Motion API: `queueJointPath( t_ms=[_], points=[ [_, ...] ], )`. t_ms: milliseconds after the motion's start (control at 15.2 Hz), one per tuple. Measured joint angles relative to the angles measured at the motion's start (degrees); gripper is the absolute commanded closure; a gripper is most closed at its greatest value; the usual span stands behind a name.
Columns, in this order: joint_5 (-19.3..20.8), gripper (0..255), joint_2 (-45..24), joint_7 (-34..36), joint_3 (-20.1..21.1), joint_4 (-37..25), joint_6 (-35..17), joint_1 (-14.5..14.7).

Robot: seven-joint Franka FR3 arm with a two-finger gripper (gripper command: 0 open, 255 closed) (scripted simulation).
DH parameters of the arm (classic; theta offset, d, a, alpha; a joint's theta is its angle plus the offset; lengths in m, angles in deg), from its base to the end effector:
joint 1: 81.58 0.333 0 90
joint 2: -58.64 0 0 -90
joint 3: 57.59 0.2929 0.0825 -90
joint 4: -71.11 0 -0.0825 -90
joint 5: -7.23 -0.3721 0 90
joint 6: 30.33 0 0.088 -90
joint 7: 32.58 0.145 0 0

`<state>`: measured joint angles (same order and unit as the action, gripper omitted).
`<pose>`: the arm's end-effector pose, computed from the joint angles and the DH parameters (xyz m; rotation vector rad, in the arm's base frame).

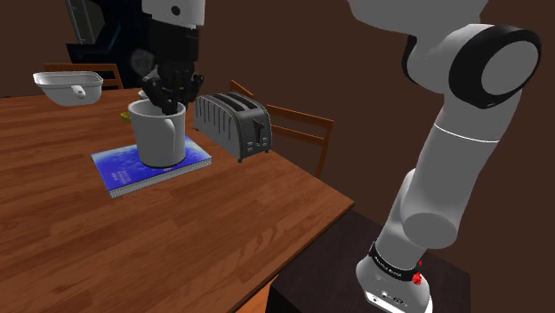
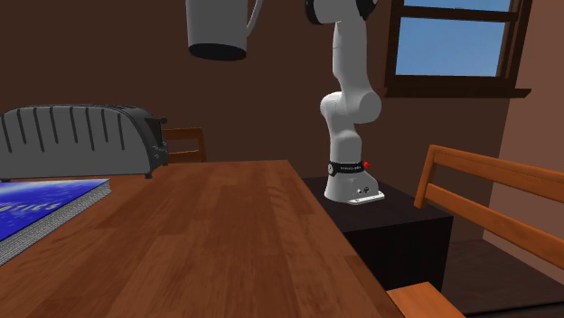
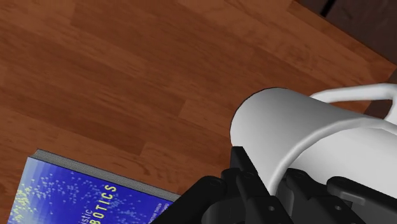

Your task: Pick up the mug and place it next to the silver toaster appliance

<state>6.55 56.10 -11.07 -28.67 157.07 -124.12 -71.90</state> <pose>0.4439 0.3493 0.5810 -3.0284 -0.4524 -0.1043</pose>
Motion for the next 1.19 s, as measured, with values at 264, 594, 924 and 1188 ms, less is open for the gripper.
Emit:
queueJointPath(
  t_ms=[264,594,924,1188],
  points=[
    [-1.75,255,2.44,-5.82,-2.77,2.76,-0.38,-3.12],
    [-3.2,255,4.44,-13.17,-6.49,4.59,-0.01,-6.76],
    [-3.89,255,5.08,-20.17,-10.16,5.21,0.42,-10.08],
    [-3.92,255,4.04,-25.7,-13.05,4.12,0.89,-12.7]
  ],
)
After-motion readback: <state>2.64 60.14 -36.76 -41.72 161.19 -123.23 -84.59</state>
